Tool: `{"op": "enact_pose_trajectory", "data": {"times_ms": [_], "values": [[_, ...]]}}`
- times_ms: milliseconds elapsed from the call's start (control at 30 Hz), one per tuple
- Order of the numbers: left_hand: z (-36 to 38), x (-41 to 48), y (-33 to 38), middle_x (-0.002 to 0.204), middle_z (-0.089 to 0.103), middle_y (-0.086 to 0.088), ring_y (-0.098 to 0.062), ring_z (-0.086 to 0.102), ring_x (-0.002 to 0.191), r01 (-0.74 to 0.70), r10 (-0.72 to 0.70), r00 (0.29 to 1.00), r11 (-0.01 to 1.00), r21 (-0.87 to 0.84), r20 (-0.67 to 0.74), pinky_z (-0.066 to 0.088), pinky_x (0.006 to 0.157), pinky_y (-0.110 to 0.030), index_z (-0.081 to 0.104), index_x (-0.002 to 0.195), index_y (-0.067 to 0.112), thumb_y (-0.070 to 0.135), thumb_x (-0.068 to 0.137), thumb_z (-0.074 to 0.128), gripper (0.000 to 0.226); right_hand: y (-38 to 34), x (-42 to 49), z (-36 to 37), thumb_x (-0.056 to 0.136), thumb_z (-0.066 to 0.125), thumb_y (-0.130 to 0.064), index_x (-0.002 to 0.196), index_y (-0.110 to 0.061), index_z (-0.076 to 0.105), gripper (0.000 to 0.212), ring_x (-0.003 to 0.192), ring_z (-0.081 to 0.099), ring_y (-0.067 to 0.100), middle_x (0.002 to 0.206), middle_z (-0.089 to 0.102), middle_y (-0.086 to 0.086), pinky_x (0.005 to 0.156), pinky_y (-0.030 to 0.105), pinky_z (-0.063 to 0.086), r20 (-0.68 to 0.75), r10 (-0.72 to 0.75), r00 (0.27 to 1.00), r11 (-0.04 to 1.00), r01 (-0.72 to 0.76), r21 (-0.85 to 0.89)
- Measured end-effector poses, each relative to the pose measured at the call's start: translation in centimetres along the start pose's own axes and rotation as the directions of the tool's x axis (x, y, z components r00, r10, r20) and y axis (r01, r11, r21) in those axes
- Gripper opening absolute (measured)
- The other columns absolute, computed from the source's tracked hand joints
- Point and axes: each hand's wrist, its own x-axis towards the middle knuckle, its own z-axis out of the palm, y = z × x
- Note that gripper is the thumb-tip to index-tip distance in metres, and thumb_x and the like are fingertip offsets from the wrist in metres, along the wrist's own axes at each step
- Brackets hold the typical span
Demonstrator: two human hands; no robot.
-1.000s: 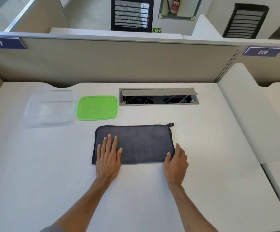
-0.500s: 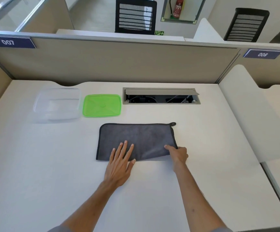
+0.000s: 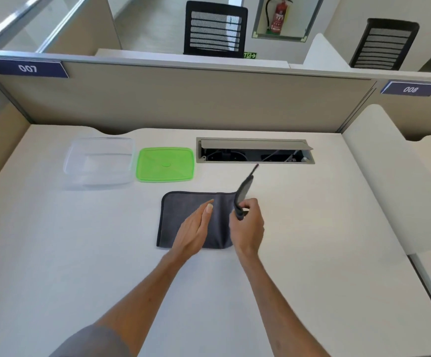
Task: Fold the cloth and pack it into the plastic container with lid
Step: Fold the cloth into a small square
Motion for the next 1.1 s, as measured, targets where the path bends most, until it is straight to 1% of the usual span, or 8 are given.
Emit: {"op": "enact_pose_trajectory", "data": {"times_ms": [133,233,267,433,567,700,967,1100], "values": [[-2.2,2.8,1.6,0.108,0.085,0.001,-0.022,0.082,0.095,0.196,-0.171,0.981,0.870,-0.453,0.095,0.068,0.083,-0.040,0.074,0.133,0.029,0.068,0.111,0.038,0.058,-0.7,-2.3,2.7,0.087,0.073,-0.014,0.104,-0.029,0.053,0.031,0.090,0.065,0.018,0.102,0.065,-0.012,0.071,0.038,0.054,0.077,-0.159,0.984,0.979,0.167,-0.119],[-3.6,4.1,1.4,0.072,0.068,0.010,-0.010,0.068,0.065,0.276,-0.243,0.961,0.778,-0.564,0.135,0.060,0.060,-0.025,0.071,0.085,0.027,0.064,0.102,0.064,0.042,-0.6,-3.8,4.6,0.084,0.068,-0.009,0.103,-0.028,0.053,0.031,0.089,0.061,0.021,0.100,0.061,-0.011,0.070,0.046,0.056,0.160,-0.249,0.955,0.942,0.277,-0.187],[-4.0,4.4,1.2,0.071,0.062,0.006,-0.011,0.064,0.066,0.290,-0.261,0.956,0.788,-0.543,0.131,0.058,0.060,-0.025,0.067,0.084,0.024,0.060,0.099,0.071,0.040,-0.6,-4.3,5.1,0.082,0.067,-0.008,0.103,-0.027,0.053,0.032,0.091,0.061,0.021,0.101,0.060,-0.011,0.071,0.046,0.056,0.193,-0.274,0.942,0.926,0.313,-0.210],[-5.3,4.2,-1.6,0.111,0.082,-0.018,-0.038,0.080,0.104,0.280,-0.324,0.946,0.849,-0.448,-0.022,0.066,0.094,-0.051,0.069,0.131,0.008,0.013,0.105,0.071,0.026,0.3,-6.1,6.9,0.084,0.070,-0.014,0.113,-0.026,0.059,0.033,0.101,0.063,0.016,0.113,0.063,-0.012,0.080,0.035,0.052,0.344,-0.386,0.856,0.824,0.488,-0.287],[-6.5,3.1,-3.6,0.116,0.082,-0.016,-0.037,0.079,0.109,0.265,-0.349,0.927,0.869,-0.417,-0.139,0.064,0.099,-0.055,0.065,0.140,0.016,0.007,0.105,0.067,0.036,1.9,-6.6,7.6,0.093,0.066,-0.039,0.116,-0.027,0.064,0.026,0.109,0.063,0.012,0.123,0.067,-0.012,0.095,0.033,0.052,0.449,-0.491,0.746,0.714,0.640,-0.283],[-7.7,2.5,-5.1,0.121,0.080,-0.018,-0.038,0.078,0.107,0.294,-0.388,0.900,0.878,-0.378,-0.200,0.064,0.098,-0.057,0.062,0.145,0.019,0.011,0.107,0.064,0.039,3.3,-6.7,8.1,0.103,0.054,-0.057,0.132,-0.025,0.071,0.046,0.138,0.057,0.011,0.148,0.065,-0.009,0.120,0.039,0.043,0.495,-0.514,0.701,0.673,0.687,-0.274],[-7.8,2.7,-6.0,0.146,0.070,-0.013,-0.035,0.068,0.130,0.305,-0.314,0.913,0.949,-0.074,-0.261,0.054,0.110,-0.049,0.053,0.156,0.018,0.013,0.107,0.063,0.050,5.5,-4.9,8.1,0.115,0.022,-0.042,0.173,-0.018,0.017,0.063,0.169,0.000,0.012,0.183,0.003,-0.003,0.137,0.051,0.010,0.523,-0.361,0.772,0.593,0.623,-0.511],[-6.2,2.0,-5.5,0.169,0.041,-0.009,-0.034,0.039,0.155,0.213,-0.101,0.932,0.929,0.301,-0.348,0.042,0.122,-0.056,0.038,0.166,0.014,0.012,0.104,0.063,0.067,6.1,-4.5,8.0,0.115,0.020,-0.043,0.174,-0.018,0.006,0.065,0.168,-0.006,0.010,0.183,-0.006,-0.004,0.138,0.050,0.007,0.543,-0.309,0.781,0.595,0.604,-0.530]]}}
